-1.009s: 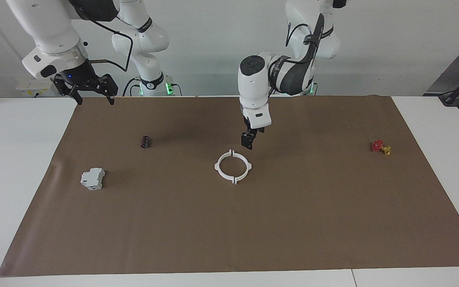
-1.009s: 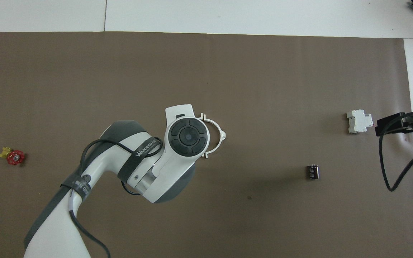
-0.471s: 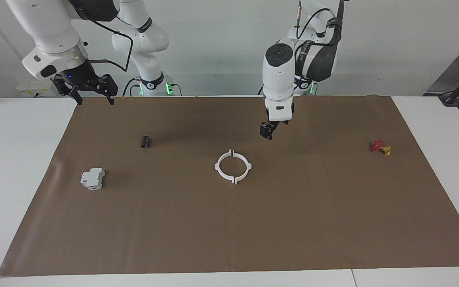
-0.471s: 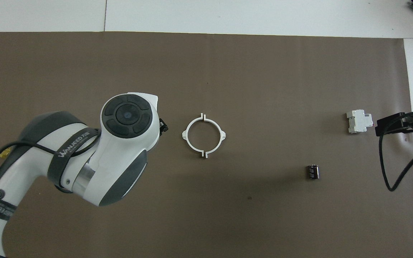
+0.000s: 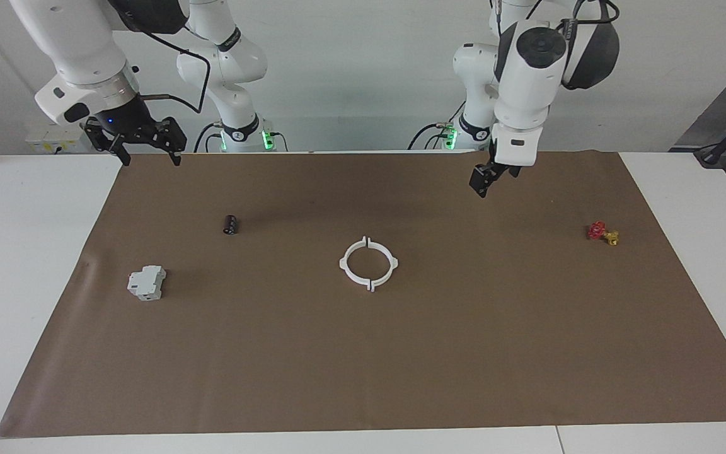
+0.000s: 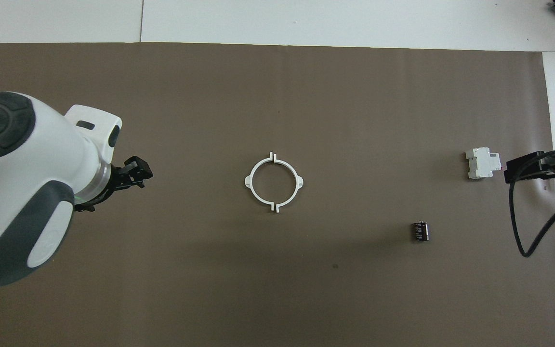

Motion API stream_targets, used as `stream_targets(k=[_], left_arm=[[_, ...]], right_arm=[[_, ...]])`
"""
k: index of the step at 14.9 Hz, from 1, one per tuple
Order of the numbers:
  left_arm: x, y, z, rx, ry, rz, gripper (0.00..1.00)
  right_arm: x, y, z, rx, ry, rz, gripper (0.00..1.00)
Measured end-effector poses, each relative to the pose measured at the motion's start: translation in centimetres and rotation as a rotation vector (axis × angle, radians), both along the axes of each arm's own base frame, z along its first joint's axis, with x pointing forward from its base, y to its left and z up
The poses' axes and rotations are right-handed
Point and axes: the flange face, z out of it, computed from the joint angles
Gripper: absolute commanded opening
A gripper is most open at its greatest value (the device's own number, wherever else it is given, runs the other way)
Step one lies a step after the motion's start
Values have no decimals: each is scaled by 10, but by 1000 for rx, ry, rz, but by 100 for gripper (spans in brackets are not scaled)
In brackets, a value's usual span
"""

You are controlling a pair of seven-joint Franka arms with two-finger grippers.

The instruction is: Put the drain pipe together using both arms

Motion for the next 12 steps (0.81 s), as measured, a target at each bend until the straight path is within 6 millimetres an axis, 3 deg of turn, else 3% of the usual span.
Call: stream_targets(k=[8, 10, 12], left_arm=[[1, 141, 31, -54, 44, -273, 100], [-3, 164, 38, -60, 37, -303, 100], [-4, 168, 42, -61, 31, -311, 100]], right_arm=[[0, 0, 0, 0, 0, 0, 100], [0, 0, 0, 0, 0, 0, 100], [0, 0, 0, 0, 0, 0, 100]])
